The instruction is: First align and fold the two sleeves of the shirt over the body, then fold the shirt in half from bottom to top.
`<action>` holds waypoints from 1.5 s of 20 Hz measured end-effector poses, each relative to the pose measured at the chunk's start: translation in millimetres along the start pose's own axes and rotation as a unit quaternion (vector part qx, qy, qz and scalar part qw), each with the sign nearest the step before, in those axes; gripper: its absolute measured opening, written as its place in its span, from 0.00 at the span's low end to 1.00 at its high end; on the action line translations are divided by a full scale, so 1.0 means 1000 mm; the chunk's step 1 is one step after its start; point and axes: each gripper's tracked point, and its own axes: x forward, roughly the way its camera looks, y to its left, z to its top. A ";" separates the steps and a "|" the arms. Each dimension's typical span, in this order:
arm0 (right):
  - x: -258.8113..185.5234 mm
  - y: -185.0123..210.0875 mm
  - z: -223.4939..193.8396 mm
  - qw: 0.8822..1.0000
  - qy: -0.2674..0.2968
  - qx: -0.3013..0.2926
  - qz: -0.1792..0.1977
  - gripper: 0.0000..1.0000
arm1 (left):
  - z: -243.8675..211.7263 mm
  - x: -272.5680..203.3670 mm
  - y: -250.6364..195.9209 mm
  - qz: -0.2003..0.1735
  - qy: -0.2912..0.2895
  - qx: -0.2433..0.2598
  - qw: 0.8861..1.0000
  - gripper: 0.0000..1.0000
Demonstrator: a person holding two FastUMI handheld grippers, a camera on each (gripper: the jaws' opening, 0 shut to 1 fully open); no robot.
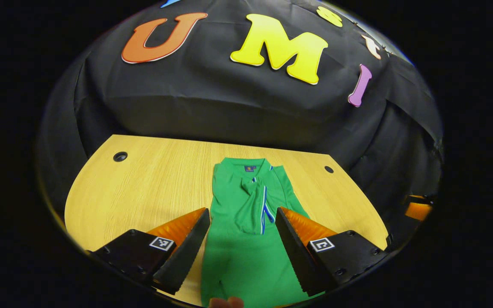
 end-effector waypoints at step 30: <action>-0.032 -0.068 -0.245 0.880 0.371 0.277 0.104 0.92 | -0.232 -0.164 0.010 -0.174 0.293 -0.270 0.900 0.98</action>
